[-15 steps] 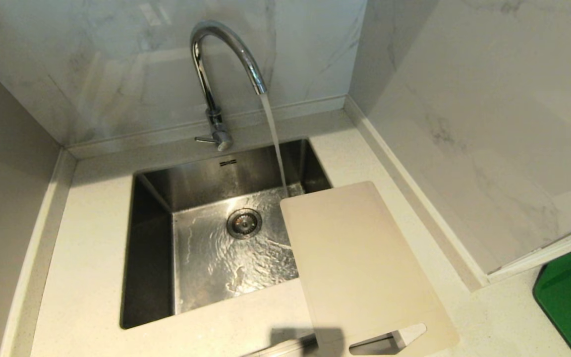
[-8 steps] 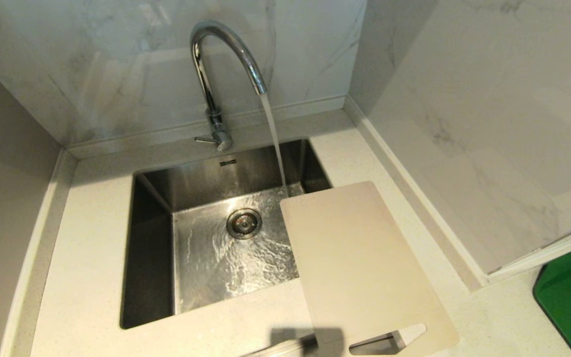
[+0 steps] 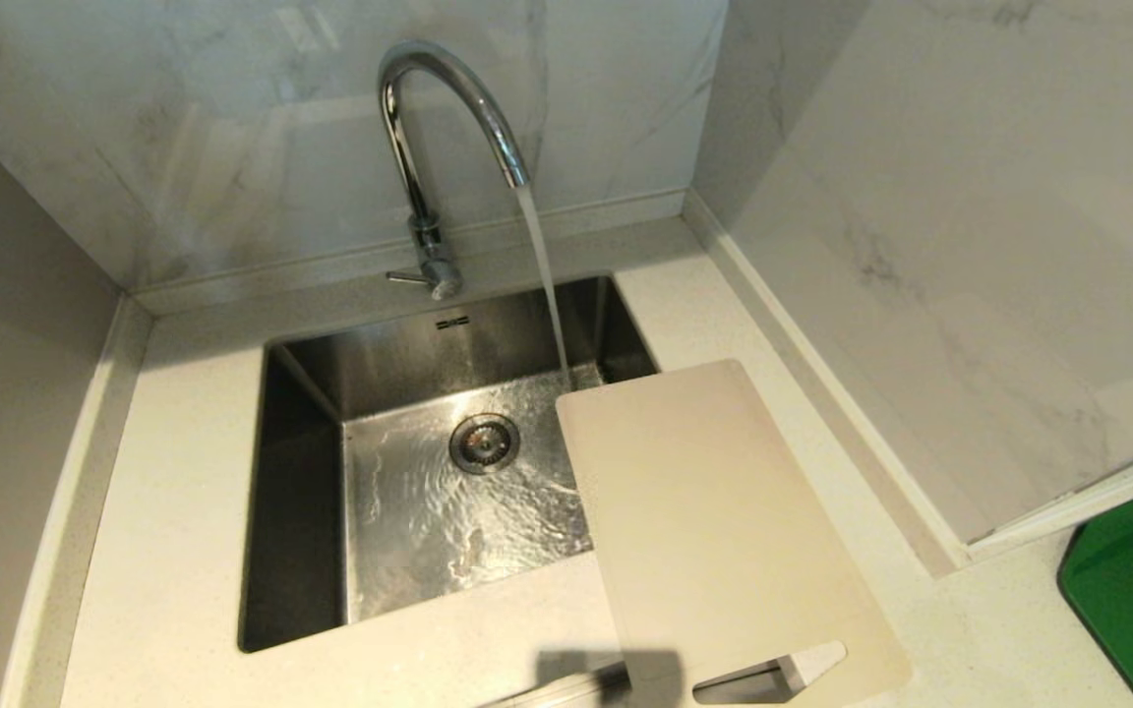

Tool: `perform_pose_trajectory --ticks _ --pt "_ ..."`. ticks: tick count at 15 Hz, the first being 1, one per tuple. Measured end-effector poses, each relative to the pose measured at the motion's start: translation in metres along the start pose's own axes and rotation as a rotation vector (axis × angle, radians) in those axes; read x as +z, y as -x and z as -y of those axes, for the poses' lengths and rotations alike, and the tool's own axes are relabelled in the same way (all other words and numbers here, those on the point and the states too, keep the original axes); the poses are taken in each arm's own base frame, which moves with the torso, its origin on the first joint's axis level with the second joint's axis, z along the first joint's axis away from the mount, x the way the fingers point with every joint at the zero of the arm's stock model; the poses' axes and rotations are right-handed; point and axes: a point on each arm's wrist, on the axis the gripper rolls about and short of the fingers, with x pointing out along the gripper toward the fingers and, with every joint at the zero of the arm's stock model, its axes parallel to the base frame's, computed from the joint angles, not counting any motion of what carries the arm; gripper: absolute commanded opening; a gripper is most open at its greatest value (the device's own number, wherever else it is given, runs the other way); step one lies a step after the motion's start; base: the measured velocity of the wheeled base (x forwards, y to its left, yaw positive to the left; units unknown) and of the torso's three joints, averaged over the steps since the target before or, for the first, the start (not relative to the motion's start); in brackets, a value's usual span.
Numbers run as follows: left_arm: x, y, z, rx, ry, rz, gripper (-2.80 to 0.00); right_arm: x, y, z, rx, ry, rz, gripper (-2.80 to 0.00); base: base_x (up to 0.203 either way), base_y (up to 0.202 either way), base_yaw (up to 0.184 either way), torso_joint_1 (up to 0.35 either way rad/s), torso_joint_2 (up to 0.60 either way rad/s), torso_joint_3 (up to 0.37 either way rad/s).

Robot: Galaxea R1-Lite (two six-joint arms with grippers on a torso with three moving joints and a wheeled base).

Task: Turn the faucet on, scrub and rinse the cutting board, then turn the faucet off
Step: Pick up the cutting board

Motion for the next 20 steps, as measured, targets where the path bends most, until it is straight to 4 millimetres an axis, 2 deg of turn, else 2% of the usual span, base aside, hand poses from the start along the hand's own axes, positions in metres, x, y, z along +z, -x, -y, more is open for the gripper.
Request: perform_pose_trajectory --ticks 6,8,11,15,17,20 --pt "0.0 0.0 0.0 0.0 0.0 0.0 -2.8 -0.001 0.0 0.0 0.002 0.032 -0.012 -2.8 0.0 0.0 0.0 0.0 0.0 0.0" --pt "0.0 0.0 0.0 0.001 0.0 0.0 -2.8 0.014 0.004 -0.001 0.016 0.032 0.011 -2.8 0.0 0.0 0.0 0.0 0.0 0.0" --pt "0.0 0.0 0.0 0.0 0.0 0.0 -2.8 0.071 0.012 -0.002 0.043 0.033 0.063 -2.8 0.0 0.0 0.0 0.0 0.0 0.0" --pt "0.0 0.0 0.0 0.0 0.0 0.0 -2.8 0.176 0.008 -0.005 0.077 0.035 0.097 -2.8 0.0 0.0 0.0 0.0 0.0 0.0" --pt "0.0 0.0 0.0 0.0 -0.001 0.0 -2.8 0.225 0.001 -0.006 0.105 0.035 0.077 -2.8 0.0 0.0 0.0 0.0 0.0 0.0" --pt "0.0 0.0 0.0 0.0 -0.001 0.0 -2.8 0.278 -0.022 -0.008 0.143 0.052 -0.032 -2.8 0.0 0.0 0.0 0.0 0.0 0.0"
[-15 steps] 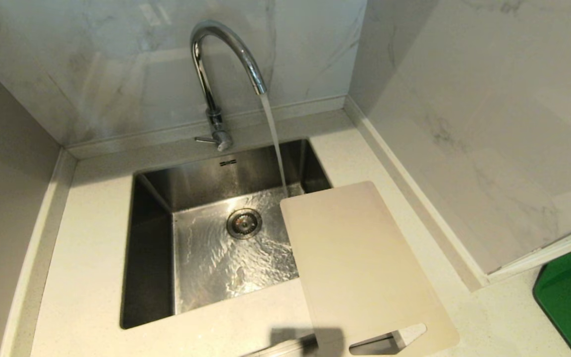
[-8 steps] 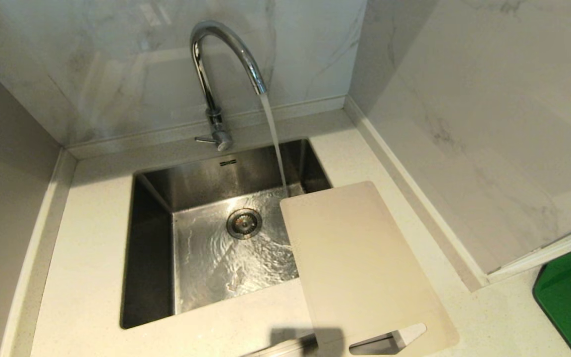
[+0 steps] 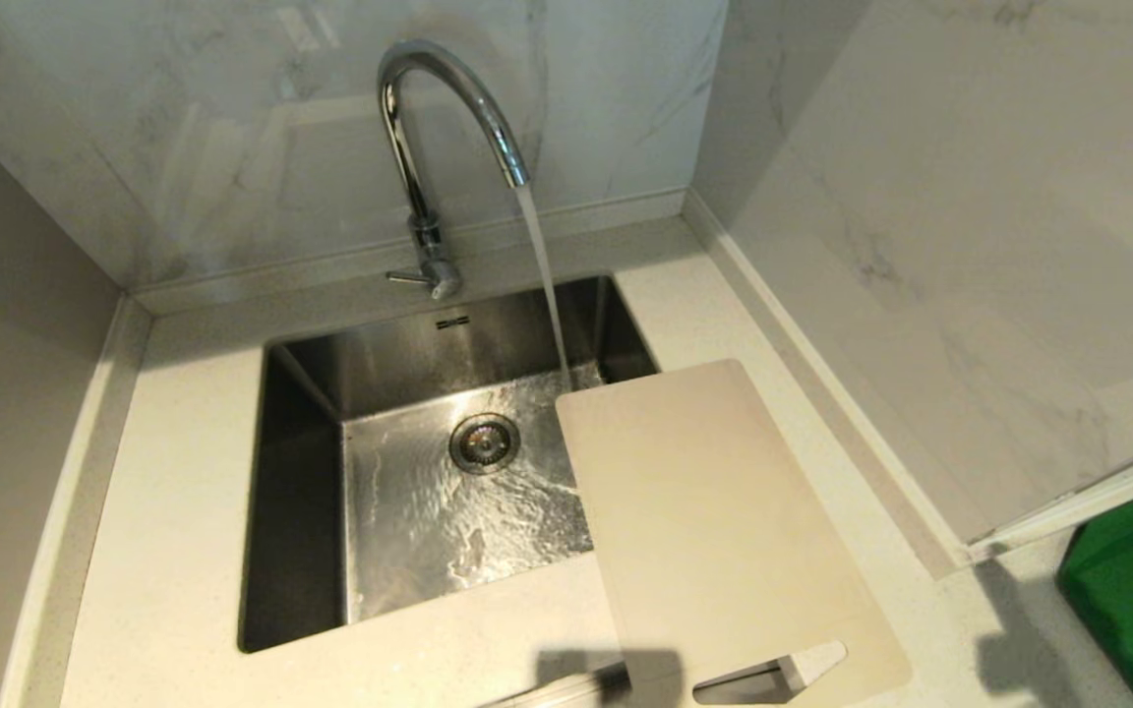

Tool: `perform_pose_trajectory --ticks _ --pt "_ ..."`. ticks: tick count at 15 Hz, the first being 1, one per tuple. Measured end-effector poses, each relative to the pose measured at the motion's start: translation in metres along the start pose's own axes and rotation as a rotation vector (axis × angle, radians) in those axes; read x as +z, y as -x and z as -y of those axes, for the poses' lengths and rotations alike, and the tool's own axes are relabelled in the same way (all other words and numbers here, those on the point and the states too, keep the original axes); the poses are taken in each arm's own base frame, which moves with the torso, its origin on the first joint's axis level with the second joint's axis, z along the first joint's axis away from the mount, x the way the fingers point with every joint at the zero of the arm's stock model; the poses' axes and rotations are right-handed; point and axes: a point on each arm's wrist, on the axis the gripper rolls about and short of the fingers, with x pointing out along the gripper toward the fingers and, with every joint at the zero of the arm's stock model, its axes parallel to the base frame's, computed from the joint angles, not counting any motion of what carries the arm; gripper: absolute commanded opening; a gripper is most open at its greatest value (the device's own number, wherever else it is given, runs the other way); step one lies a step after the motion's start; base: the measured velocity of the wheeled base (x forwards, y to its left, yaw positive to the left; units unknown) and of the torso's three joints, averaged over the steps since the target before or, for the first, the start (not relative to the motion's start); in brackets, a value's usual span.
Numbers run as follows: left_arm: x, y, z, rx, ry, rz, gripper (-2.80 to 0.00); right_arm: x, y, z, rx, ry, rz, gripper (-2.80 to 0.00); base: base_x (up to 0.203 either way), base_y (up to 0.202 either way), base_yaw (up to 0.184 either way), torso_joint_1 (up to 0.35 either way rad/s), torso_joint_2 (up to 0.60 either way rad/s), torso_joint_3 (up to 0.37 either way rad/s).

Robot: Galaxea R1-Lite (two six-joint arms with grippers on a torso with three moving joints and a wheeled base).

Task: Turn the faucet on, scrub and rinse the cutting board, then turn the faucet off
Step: Pick up the cutting board

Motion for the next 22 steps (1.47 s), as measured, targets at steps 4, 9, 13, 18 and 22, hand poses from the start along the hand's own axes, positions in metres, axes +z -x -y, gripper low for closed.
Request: perform_pose_trajectory --ticks 4,9,13,18,22 --pt "0.0 0.0 0.0 0.0 0.0 0.0 -2.8 0.018 -0.044 0.005 0.103 0.091 -0.227 -2.8 0.0 0.0 0.0 0.0 0.0 0.0" --pt "0.0 0.0 0.0 0.0 0.001 0.0 -2.8 -0.025 -0.094 0.003 0.234 0.123 -0.509 -2.8 0.0 0.0 0.0 0.0 0.0 0.0" --pt "0.0 0.0 0.0 0.0 0.0 0.0 -2.8 -0.075 -0.126 -0.01 0.358 0.155 -0.689 -2.8 0.0 0.0 0.0 0.0 0.0 0.0" --pt "0.0 0.0 0.0 0.0 0.001 0.0 -2.8 -0.124 -0.149 -0.037 0.478 0.244 -0.8 -2.8 0.0 0.0 0.0 0.0 0.0 0.0" --pt "0.0 0.0 0.0 0.0 0.001 0.0 -2.8 -0.158 -0.157 -0.06 0.498 0.354 -0.803 0.0 0.0 0.0 0.0 0.0 0.0 0.0"
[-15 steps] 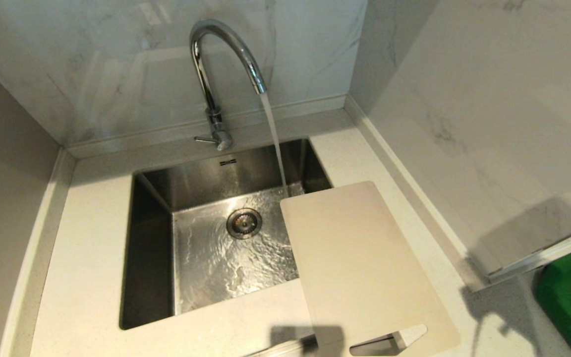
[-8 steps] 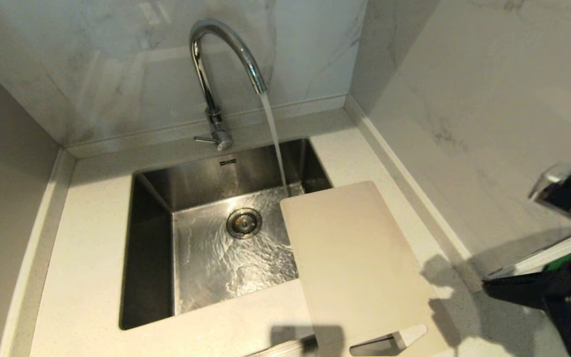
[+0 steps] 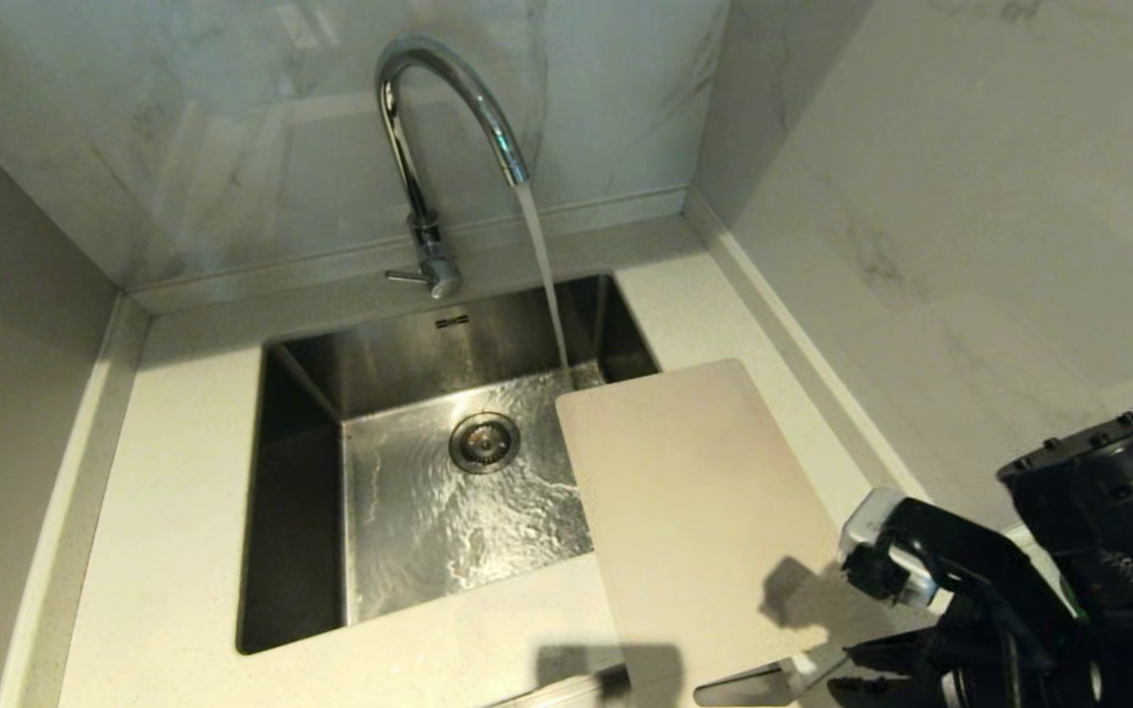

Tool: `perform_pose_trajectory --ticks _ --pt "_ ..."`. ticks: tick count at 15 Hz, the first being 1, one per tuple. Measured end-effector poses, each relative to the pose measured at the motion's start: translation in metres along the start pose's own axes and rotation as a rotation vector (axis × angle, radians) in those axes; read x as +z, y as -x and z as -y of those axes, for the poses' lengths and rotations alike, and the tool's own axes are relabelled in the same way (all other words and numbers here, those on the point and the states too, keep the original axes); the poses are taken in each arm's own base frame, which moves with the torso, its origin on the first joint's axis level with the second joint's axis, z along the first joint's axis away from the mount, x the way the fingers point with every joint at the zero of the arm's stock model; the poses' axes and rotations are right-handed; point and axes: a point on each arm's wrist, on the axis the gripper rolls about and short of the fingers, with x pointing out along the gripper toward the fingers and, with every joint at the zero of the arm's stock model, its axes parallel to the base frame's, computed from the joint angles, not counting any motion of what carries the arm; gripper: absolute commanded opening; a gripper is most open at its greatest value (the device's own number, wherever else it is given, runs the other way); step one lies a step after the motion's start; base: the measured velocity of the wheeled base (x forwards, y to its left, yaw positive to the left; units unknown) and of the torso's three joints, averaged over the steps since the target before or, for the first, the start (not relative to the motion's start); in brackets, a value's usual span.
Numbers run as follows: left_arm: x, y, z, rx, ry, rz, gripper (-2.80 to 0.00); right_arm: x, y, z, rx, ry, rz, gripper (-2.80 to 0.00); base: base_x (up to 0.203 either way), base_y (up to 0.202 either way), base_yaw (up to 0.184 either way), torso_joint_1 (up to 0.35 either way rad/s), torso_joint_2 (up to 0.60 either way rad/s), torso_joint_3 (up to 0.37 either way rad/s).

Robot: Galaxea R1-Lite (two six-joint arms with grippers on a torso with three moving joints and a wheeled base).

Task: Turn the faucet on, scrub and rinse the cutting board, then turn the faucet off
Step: Pick up the cutting board

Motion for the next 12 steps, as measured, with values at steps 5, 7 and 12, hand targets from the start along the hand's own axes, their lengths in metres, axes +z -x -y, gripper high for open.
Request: perform_pose_trajectory --ticks 5,7,12 --pt "0.0 0.0 0.0 0.0 0.0 0.0 -2.8 -0.001 -0.023 -0.015 0.028 0.1 -0.088 0.0 0.0 0.0 0.0 0.0 0.0 0.0" --pt "0.0 0.0 0.0 0.0 0.0 0.0 -2.8 -0.009 -0.03 -0.019 0.043 0.207 -0.121 0.0 0.0 0.0 0.0 0.0 0.0 0.0" --pt "0.0 0.0 0.0 0.0 -0.001 0.0 -2.8 -0.009 -0.051 -0.023 0.014 0.361 -0.053 0.0 0.0 0.0 0.0 0.0 0.0 0.0"
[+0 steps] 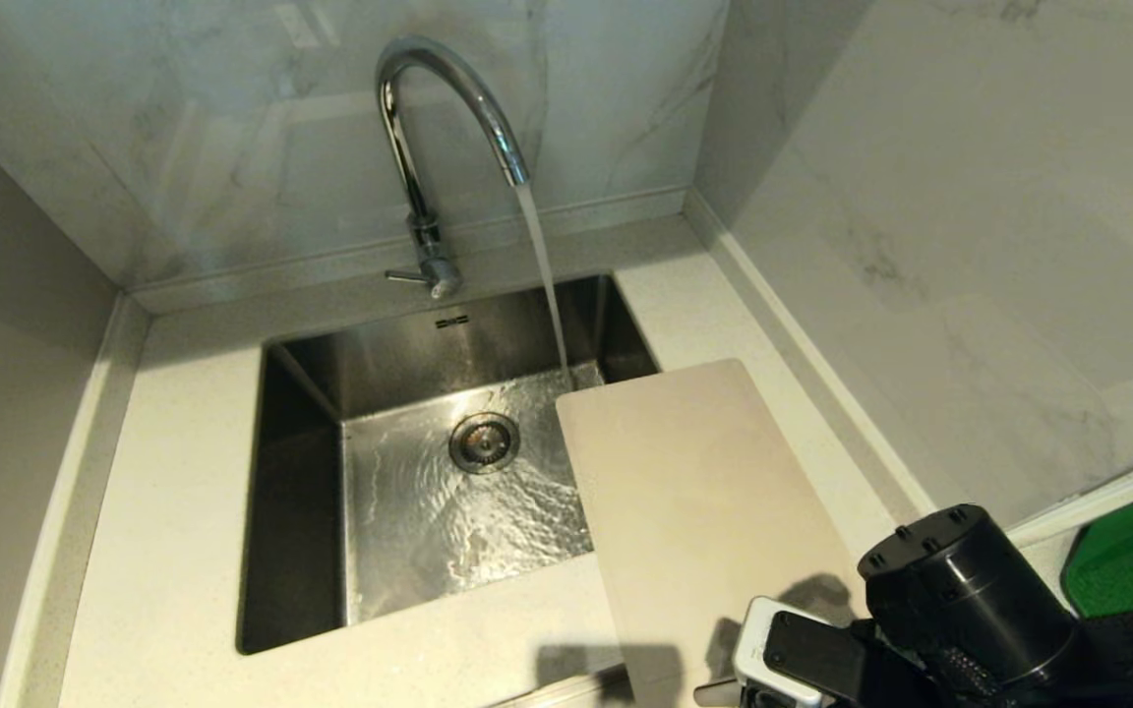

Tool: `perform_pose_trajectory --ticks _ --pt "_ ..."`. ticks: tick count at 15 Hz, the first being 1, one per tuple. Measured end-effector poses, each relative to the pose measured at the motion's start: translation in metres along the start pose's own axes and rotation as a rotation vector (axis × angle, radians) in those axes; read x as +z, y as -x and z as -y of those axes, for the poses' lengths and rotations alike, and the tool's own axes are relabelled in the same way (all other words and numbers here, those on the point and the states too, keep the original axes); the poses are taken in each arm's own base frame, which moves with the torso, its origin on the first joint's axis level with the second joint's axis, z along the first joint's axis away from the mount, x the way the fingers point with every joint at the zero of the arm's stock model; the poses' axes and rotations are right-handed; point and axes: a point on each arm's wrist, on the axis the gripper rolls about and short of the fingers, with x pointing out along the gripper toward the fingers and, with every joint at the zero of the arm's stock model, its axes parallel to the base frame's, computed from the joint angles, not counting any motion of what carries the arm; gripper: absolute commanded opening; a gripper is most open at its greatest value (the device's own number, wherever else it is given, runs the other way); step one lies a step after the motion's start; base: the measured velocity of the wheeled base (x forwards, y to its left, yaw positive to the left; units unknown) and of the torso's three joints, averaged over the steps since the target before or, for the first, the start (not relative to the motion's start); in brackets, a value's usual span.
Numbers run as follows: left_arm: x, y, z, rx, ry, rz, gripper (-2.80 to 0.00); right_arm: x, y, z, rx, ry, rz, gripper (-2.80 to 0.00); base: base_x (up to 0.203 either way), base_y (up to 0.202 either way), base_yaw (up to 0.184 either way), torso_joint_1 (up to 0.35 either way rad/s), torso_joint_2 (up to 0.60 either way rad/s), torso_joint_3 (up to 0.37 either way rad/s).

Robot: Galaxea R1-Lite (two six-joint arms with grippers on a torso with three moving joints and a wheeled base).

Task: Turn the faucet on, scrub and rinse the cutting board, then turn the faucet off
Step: Pick up the cutting board

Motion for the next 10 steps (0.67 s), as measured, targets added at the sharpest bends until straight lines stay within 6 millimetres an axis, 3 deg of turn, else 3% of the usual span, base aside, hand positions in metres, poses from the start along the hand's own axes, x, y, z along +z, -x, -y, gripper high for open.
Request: perform_pose_trajectory --ticks 10 --pt "0.0 0.0 0.0 0.0 0.0 0.0 -2.8 -0.011 -0.0098 -0.0065 0.006 0.247 -0.075 0.0 0.0 0.0 0.0 0.0 0.0 0.0"
